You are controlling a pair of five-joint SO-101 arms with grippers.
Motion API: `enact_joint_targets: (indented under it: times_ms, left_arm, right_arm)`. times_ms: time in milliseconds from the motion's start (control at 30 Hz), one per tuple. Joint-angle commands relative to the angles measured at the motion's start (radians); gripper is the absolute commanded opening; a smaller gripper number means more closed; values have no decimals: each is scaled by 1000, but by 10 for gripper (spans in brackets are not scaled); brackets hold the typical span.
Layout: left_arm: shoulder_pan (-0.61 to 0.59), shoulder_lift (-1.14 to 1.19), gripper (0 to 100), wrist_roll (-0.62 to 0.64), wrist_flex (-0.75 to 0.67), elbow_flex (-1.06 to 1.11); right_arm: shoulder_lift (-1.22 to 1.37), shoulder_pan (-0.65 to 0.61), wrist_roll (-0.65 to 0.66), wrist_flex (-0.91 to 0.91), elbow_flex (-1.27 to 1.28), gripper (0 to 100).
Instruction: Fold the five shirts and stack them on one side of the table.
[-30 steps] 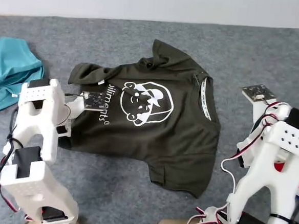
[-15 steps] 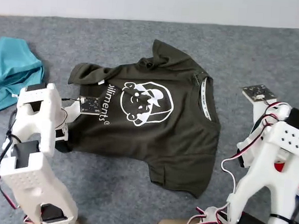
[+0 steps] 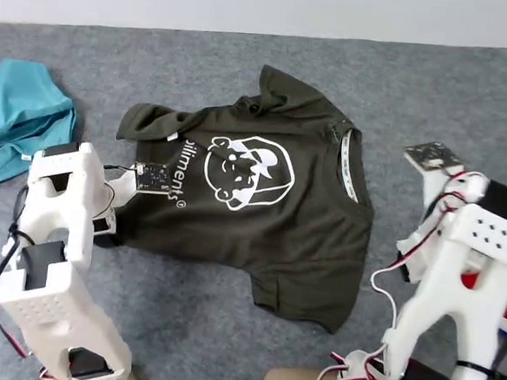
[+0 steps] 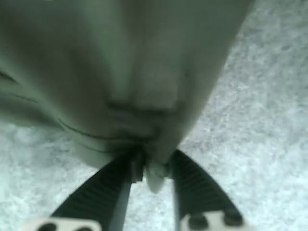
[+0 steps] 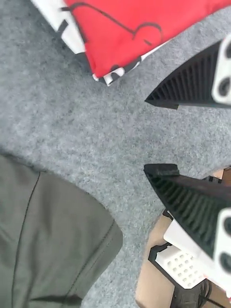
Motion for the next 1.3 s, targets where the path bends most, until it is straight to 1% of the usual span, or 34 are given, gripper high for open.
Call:
enact_joint_targets:
  times_ms: [0, 200, 300, 367, 467, 567, 667, 733, 833, 1067, 1267]
  left_arm:
    - [-6, -31, 6, -3, 34, -68]
    - [31, -143, 5, -2, 222, -113]
    - [54, -209, 5, 28, 264, -113]
    - [69, -252, 5, 95, 261, -113]
    - [83, -293, 5, 170, 238, -113]
    - [94, -307, 5, 259, 206, -110]
    - [100, -304, 5, 327, 196, -110]
    - [109, -304, 5, 353, 196, -108]
    - [117, -285, 5, 393, 196, -108]
    - [124, -227, 5, 430, 193, -113]
    - [121, -221, 5, 431, 146, -110]
  right_arm:
    - [-50, -68, -9, 39, -8, 198]
    - [-50, -137, -9, 41, 20, 197]
    - [-53, -148, -9, 45, 81, 197]
    - [-65, -148, -9, 47, 120, 196]
    - [-131, -160, -3, 47, 190, 156]
    - [-219, -214, 28, 47, 299, 122]
    - [-286, -260, 118, 44, 377, 142]
    - [-292, -283, 130, 39, 393, 186]
    - [-249, -334, 132, 36, 397, 243]
    - [-27, -456, 132, -13, 397, 244]
    - [159, -518, 129, -133, 397, 244]
